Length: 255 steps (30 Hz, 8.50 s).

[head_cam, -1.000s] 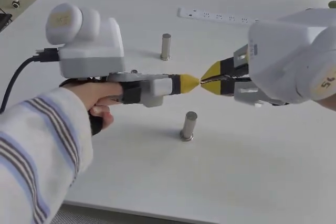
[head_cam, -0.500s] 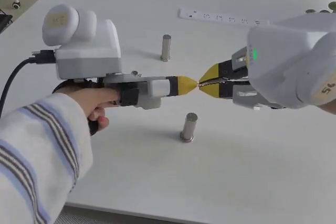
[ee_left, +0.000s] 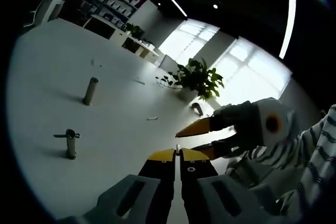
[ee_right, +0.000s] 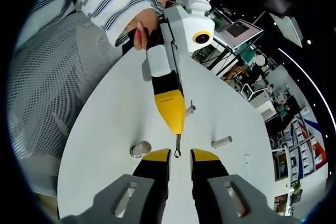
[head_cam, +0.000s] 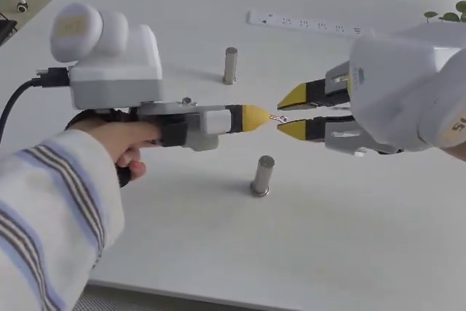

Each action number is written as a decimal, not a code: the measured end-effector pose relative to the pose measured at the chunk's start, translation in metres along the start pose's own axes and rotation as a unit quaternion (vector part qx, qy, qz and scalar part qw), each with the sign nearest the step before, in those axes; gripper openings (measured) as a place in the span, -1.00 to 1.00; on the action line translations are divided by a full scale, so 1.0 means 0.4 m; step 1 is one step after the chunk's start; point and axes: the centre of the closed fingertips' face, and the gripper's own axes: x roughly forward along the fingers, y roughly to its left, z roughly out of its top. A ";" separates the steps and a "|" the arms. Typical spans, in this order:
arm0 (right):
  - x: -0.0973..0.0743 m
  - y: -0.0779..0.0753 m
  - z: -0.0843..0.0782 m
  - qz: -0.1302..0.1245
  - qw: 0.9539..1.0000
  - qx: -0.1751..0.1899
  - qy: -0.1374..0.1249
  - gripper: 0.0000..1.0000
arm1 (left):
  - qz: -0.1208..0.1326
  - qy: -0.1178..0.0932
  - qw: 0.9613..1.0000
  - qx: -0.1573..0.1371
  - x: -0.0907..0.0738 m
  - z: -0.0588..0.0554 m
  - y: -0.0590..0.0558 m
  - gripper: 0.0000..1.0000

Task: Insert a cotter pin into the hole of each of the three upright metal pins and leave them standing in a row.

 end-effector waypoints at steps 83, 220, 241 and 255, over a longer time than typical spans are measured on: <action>-0.067 0.118 -0.036 0.112 0.958 0.257 -0.057 -1.00 | -0.052 0.130 0.913 0.383 -0.003 -0.094 -0.027 -0.56; 0.081 0.148 -0.046 0.095 0.948 0.301 -0.042 -0.54 | 0.062 0.112 0.946 0.299 -0.118 -0.106 0.133 0.98; 0.127 0.161 -0.051 0.116 0.945 0.304 -0.032 -0.60 | 0.058 0.157 0.946 0.276 -0.212 -0.193 0.136 0.98; 0.137 0.167 -0.044 0.125 0.946 0.297 -0.035 -0.81 | 0.044 0.177 0.943 0.277 -0.219 -0.224 0.128 0.97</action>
